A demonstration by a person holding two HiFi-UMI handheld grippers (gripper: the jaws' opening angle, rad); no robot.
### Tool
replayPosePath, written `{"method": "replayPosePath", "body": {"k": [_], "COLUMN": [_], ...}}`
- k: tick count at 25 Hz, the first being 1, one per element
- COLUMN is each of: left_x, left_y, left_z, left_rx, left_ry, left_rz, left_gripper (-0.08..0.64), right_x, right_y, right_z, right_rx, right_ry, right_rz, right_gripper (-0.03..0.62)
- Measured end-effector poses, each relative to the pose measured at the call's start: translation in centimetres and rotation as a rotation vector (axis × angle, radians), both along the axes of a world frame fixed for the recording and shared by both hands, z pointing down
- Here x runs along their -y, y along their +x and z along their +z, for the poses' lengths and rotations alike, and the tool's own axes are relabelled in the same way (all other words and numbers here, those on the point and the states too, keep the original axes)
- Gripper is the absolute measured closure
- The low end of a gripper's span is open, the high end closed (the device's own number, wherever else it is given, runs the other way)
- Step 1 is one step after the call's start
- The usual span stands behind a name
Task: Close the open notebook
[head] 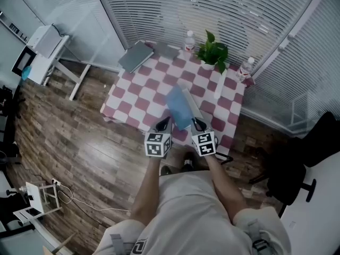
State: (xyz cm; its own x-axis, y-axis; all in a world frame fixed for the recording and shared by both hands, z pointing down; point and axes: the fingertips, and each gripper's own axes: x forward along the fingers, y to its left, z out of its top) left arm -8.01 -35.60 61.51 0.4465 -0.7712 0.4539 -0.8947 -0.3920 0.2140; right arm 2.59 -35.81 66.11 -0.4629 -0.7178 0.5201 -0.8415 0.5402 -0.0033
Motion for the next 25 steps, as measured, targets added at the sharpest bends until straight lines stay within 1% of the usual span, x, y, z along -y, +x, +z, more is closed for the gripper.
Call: {"method": "replayPosePath", "body": {"k": [4,12,16,21,23,25], "left_x": [0.2,0.4,-0.4,-1.4,-1.6,-1.6], "left_y": [0.9,2.5,2.6,2.2,1.9,1.5], "left_z": [0.7,1.5,2.4,3.9,4.0,3.6], "left_rx": [0.003,0.020,0.045,0.057,0.049,0.037], "left_ry": [-0.018,-0.042,-0.065,-0.095,-0.102,-0.091], "left_rz": [-0.013,-0.052,-0.071,-0.095,-0.119,-0.149], "left_gripper": [0.552,0.552,0.552,0.552,0.552,0.552], "right_x": [0.5,1.3,1.8,2.4,2.5,2.6], "right_y": [0.9,2.8,3.8,4.4,4.6,4.7], "right_z": [0.8,3.4,5.1,7.7,8.5,8.9], "right_rx": [0.018,0.027,0.023,0.013,0.006,0.005], "right_ry": [-0.008,-0.086,-0.140,-0.216,-0.255,-0.288], "right_rz": [-0.017,-0.029,-0.015,-0.007,-0.004,0.003], "right_gripper": [0.554,0.543,0.537,0.526,0.518,0.515]}}
